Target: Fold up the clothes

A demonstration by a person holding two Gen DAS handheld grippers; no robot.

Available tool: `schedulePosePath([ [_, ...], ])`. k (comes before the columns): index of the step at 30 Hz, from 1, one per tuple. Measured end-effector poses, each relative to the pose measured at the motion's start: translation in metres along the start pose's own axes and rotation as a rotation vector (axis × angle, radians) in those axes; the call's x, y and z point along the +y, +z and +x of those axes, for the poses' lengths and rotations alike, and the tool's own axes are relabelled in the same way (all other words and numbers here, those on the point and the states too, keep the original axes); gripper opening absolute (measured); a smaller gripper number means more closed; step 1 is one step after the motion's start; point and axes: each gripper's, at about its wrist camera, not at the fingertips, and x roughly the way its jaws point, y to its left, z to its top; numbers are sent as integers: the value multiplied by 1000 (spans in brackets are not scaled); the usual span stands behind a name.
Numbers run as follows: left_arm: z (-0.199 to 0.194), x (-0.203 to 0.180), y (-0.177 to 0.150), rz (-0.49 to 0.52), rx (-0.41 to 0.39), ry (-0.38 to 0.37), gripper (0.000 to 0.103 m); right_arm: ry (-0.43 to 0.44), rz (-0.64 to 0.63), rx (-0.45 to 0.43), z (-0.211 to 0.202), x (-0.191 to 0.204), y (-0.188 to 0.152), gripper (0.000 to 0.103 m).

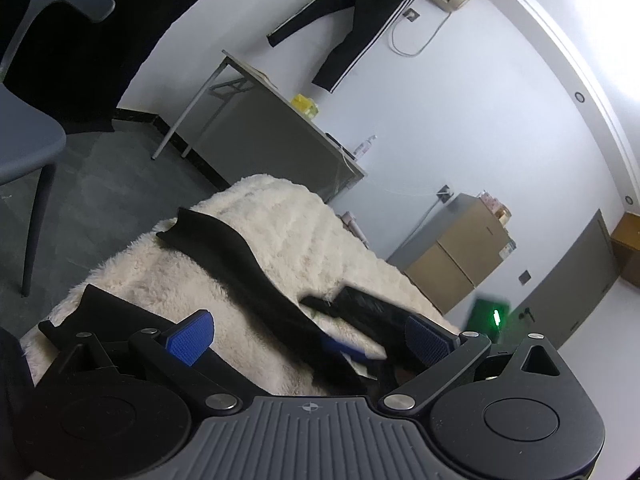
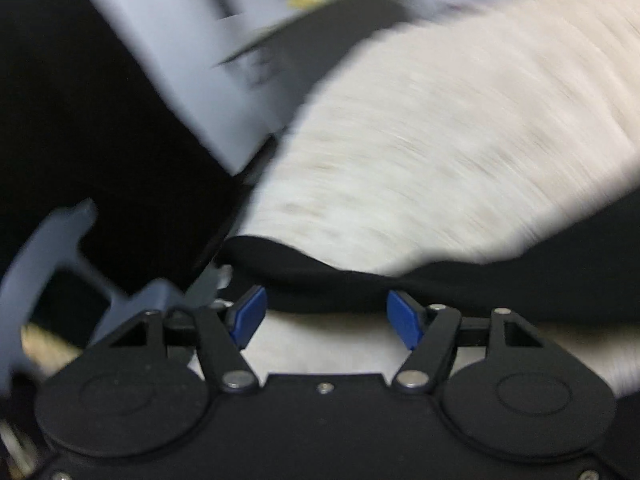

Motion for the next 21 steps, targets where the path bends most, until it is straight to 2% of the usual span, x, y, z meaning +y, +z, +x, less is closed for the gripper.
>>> schedulePosePath([
  [3, -2, 1, 1, -7, -12, -2, 101, 22, -360, -3, 40, 39, 25, 67],
  [5, -1, 2, 2, -12, -12, -2, 101, 29, -504, 44, 68, 57, 34, 67],
  [7, 1, 2, 3, -17, -9, -2, 101, 54, -599, 107, 93, 71, 38, 67],
  [10, 4, 2, 4, -16, -6, -1, 101, 33, -704, 192, 125, 90, 35, 65],
  [12, 5, 2, 4, -16, -3, -1, 101, 49, -728, 247, 141, 96, 30, 50],
  [14, 5, 2, 4, -17, 0, -1, 101, 101, -714, 321, 152, 100, 27, 4],
  [17, 5, 3, 3, -21, 0, -3, 101, 151, -720, 339, 147, 106, 28, 3],
  [19, 2, 3, 3, -23, -6, -7, 101, 295, -664, 317, 124, 110, 42, 3],
  [20, 1, 3, 3, -25, -7, -8, 101, 425, -632, 276, 100, 113, 55, 3],
  [21, 0, 3, 4, -28, -6, -12, 101, 446, -620, 266, 93, 112, 60, 3],
])
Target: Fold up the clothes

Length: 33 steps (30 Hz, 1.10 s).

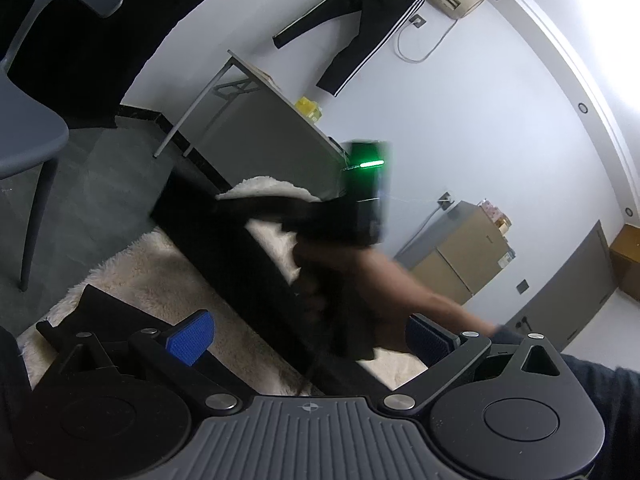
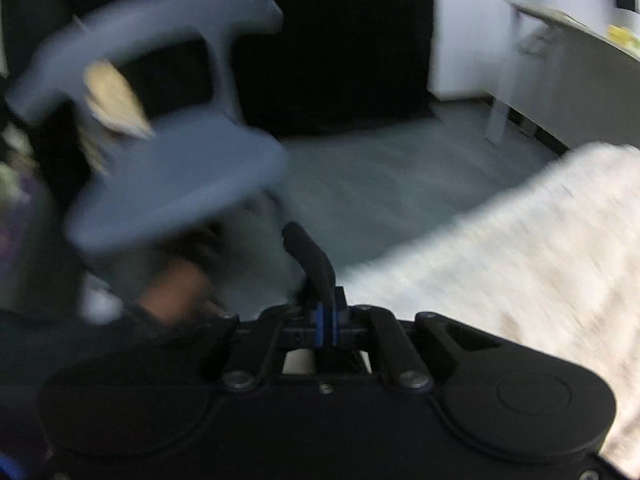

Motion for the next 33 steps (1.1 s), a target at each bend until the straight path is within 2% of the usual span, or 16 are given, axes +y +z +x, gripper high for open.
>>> schedulePosePath([
  [3, 1, 1, 1, -6, 5, -8, 101, 42, 69, -23, -15, -10, 9, 3],
  [4, 2, 1, 1, -6, 7, -9, 101, -2, 70, 8, -7, -15, 6, 8],
  [6, 3, 1, 1, -3, 9, -6, 101, -80, 69, 45, 8, -19, -3, 25],
  [7, 3, 0, 1, -2, 9, -5, 101, -139, 95, 66, 19, -23, -11, 29],
  [8, 2, 0, 0, 0, 8, -5, 101, -148, 132, 60, 22, -26, -16, 29],
  [9, 1, 0, 0, 3, 7, -4, 101, -146, 158, 44, 21, -29, -17, 29],
  [10, 1, -1, -1, 5, 7, -3, 101, -148, 232, -22, 9, -37, -21, 29],
  [14, 2, -1, -1, 8, 14, 2, 101, -189, 338, -146, -52, -51, -37, 50],
  [15, 3, -1, -1, 6, 16, 2, 101, -200, 337, -146, -59, -55, -39, 53],
  [18, 2, -1, -2, 1, 20, -2, 101, -286, 254, -81, -111, -62, -70, 56],
  [20, 2, -2, -3, 4, 24, -3, 101, -374, 191, 23, -138, -78, -99, 56],
  [25, 2, -6, -4, 40, 25, 10, 101, -356, 224, 222, -163, -115, -164, 56],
  [27, 4, -7, -6, 51, 31, 21, 101, -320, 225, 282, -161, -117, -181, 52],
  [28, 5, -8, -6, 57, 34, 26, 101, -272, 233, 311, -160, -120, -191, 32],
  [29, 6, -9, -7, 65, 38, 33, 101, -266, 248, 305, -160, -122, -190, 0],
  [33, 9, -12, -10, 90, 39, 47, 101, -264, 233, 220, -168, -121, -182, 0],
])
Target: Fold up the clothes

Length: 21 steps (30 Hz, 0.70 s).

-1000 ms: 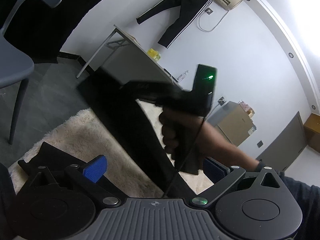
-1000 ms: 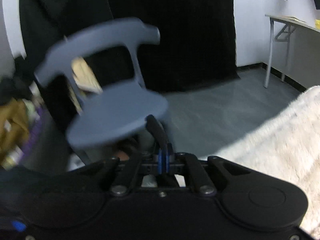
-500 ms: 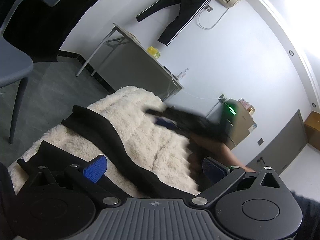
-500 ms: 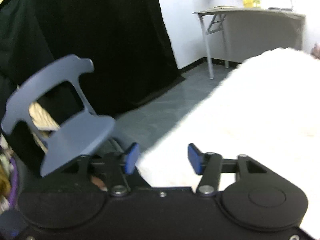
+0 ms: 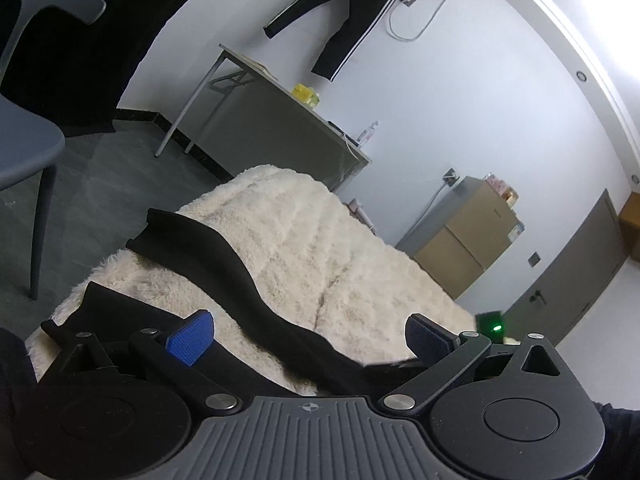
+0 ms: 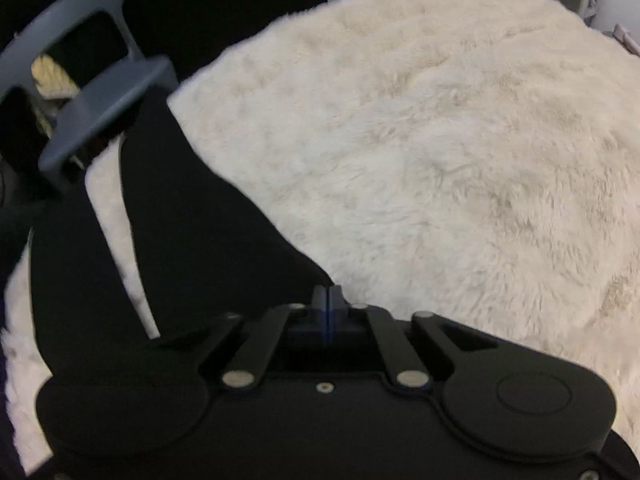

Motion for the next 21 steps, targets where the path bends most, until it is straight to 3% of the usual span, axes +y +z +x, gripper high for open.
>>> schedulePosePath([
  [2, 0, 0, -1, 3, -4, 2, 101, -34, 4, -66, -11, 0, 4, 0],
  [4, 1, -1, 0, 5, -5, 3, 101, -146, 29, -102, -14, -4, 5, 0],
  [6, 1, -1, 0, 8, 2, 5, 101, -267, 4, -63, -4, 3, 5, 0],
  [8, 0, -1, 0, 17, 6, 5, 101, -355, -69, 47, 14, 12, -2, 10],
  [9, -1, -2, -1, 21, 5, 5, 101, -358, -77, 42, 16, 15, -3, 10],
  [10, -2, -2, -1, 23, 3, 4, 101, -369, -85, 7, 17, 22, -3, 19],
  [13, -3, -1, -1, 12, -4, 2, 101, -367, -99, -102, 18, 47, 1, 56],
  [16, -3, -1, 0, 7, -3, 3, 101, -300, -108, -153, 17, 73, 14, 57],
  [21, -5, 0, 1, 2, -12, 0, 101, -267, -164, -216, 21, 121, 22, 57],
])
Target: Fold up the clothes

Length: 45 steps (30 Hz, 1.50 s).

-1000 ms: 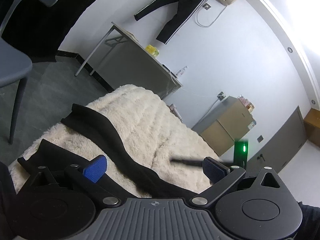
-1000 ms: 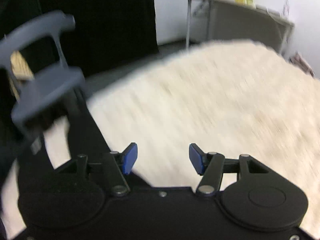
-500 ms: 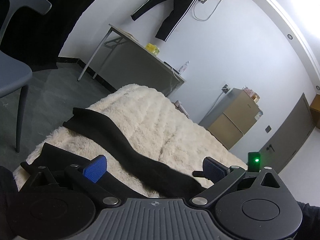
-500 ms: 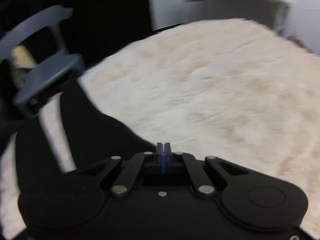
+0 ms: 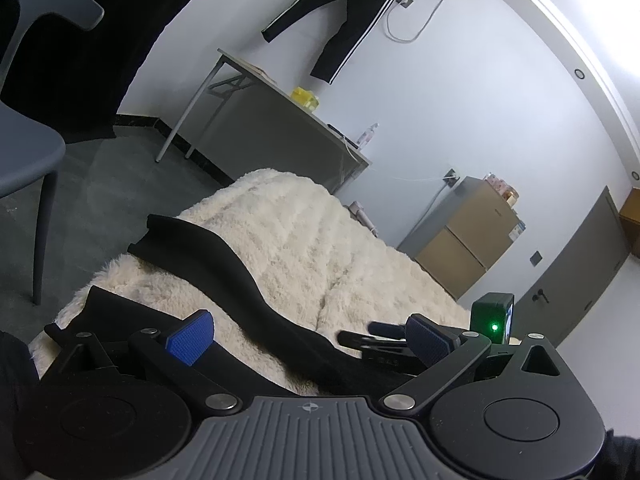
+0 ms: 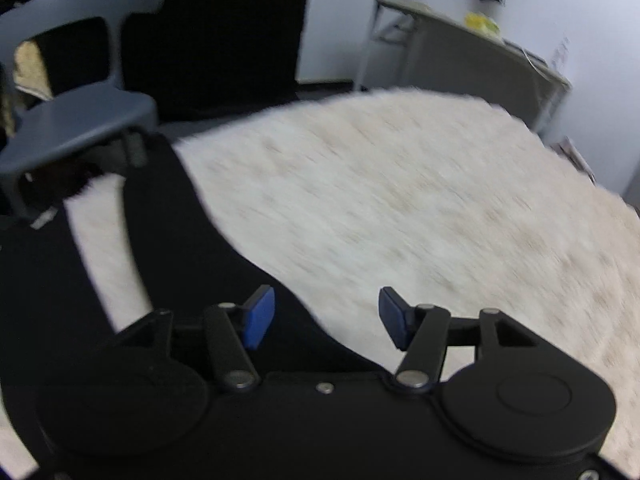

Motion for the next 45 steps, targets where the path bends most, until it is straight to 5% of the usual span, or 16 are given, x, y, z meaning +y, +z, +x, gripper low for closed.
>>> schedulePosePath([
  [8, -2, -4, 0, 20, 3, -24, 101, -143, 37, -161, -37, 83, -16, 64],
  [16, -6, 3, 2, -16, -14, -19, 101, -241, -107, -125, -20, 114, -41, 68],
  [18, -8, 8, 4, -53, -29, -16, 101, -247, -132, -129, -13, 118, -37, 64],
  [22, -12, 10, 6, -62, -59, -7, 101, -203, -326, -112, 13, 143, -20, 26],
  [27, -13, 10, 8, -61, -61, -9, 101, -325, -657, -114, 54, 182, -22, 26],
  [31, -12, 10, 8, -60, -57, -13, 101, -417, -762, -103, 75, 186, -18, 18],
  [33, -12, 10, 8, -62, -59, -14, 101, -401, -748, -89, 75, 184, -11, 4],
  [36, -12, 12, 8, -68, -59, -17, 101, -312, -724, -167, 48, 185, -1, 2],
  [39, -11, 13, 9, -79, -57, -23, 101, -249, -761, -185, 35, 190, -5, 7],
  [41, -10, 13, 9, -80, -53, -25, 101, -206, -793, -111, 43, 191, -10, 26],
  [45, -11, 13, 9, -74, -54, -28, 101, -245, -773, -201, 42, 187, -3, 46],
])
